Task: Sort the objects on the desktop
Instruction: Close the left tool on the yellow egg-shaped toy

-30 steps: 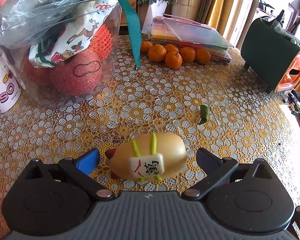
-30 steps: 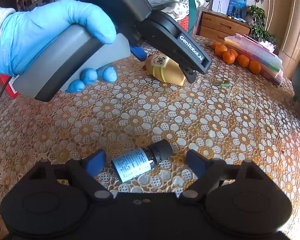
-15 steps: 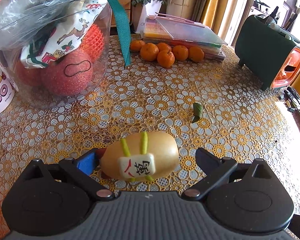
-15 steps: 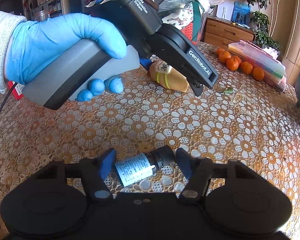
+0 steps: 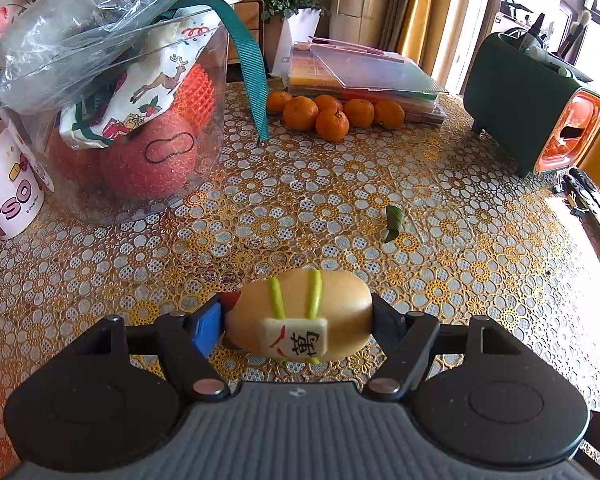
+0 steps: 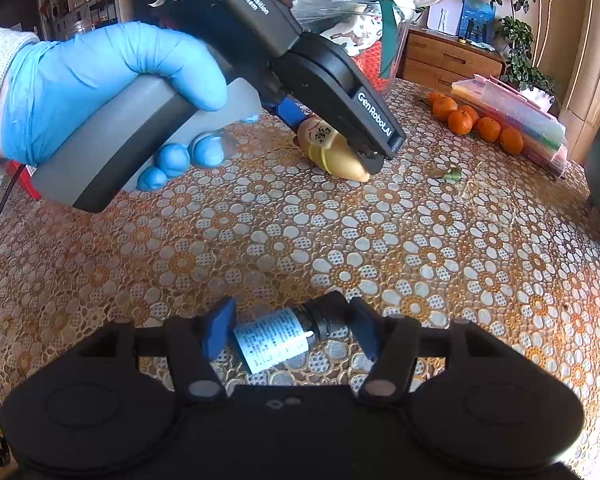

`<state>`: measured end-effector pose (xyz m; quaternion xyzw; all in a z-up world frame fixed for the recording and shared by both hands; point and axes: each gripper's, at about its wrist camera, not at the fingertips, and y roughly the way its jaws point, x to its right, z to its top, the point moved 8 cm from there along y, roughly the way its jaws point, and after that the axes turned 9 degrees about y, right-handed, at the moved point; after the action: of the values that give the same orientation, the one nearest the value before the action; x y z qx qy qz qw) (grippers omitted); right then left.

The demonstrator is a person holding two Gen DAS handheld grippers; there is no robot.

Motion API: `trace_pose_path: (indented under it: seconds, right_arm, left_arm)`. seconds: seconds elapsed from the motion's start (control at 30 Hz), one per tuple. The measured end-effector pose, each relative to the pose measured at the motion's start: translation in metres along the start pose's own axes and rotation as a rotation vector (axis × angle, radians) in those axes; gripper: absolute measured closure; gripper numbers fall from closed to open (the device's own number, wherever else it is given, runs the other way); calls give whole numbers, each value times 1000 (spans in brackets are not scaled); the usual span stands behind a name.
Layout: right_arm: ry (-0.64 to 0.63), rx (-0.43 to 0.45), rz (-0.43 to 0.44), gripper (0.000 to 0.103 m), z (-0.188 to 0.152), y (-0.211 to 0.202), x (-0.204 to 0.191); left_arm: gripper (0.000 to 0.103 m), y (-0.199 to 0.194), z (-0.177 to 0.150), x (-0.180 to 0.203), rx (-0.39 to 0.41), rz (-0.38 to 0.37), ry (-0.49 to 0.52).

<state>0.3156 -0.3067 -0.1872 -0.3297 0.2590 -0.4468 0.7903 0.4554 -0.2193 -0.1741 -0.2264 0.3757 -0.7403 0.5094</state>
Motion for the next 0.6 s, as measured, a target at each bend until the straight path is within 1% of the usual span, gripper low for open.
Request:
trace_pose_path:
  seconds: [0.17, 0.33, 0.5, 0.6]
  right_arm:
    - [18, -5, -14, 41, 0, -7, 1]
    - [17, -2, -31, 42, 4, -19, -5]
    - [7, 9, -43, 42, 10, -33, -16]
    - [5, 11, -49, 42, 15, -38, -23]
  left_arm:
    - [30, -19, -4, 3, 13, -31, 9]
    - [30, -48, -13, 3, 26, -59, 30]
    - [30, -85, -24, -7, 47, -85, 48]
    - [30, -106, -33, -18, 56, -82, 53]
